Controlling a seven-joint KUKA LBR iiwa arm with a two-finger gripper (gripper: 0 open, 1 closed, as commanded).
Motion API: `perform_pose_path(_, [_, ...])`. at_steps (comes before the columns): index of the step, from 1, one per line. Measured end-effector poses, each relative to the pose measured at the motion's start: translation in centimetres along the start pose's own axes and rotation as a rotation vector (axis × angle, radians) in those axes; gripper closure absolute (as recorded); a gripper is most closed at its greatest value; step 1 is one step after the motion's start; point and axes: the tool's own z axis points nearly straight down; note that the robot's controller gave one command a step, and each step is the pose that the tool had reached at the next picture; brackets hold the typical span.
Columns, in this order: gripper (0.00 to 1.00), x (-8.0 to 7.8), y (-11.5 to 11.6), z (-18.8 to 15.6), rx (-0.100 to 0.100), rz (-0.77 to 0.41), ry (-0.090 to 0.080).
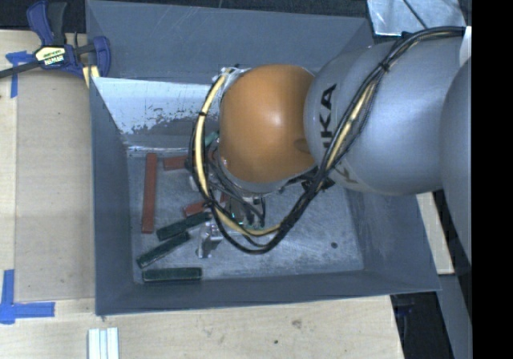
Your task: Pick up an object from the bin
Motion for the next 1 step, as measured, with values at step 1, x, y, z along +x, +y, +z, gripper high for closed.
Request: perform_pose_path(1, [0.0,-0.21,-0.09,-0.42,-0.002,0.004,-0.008])
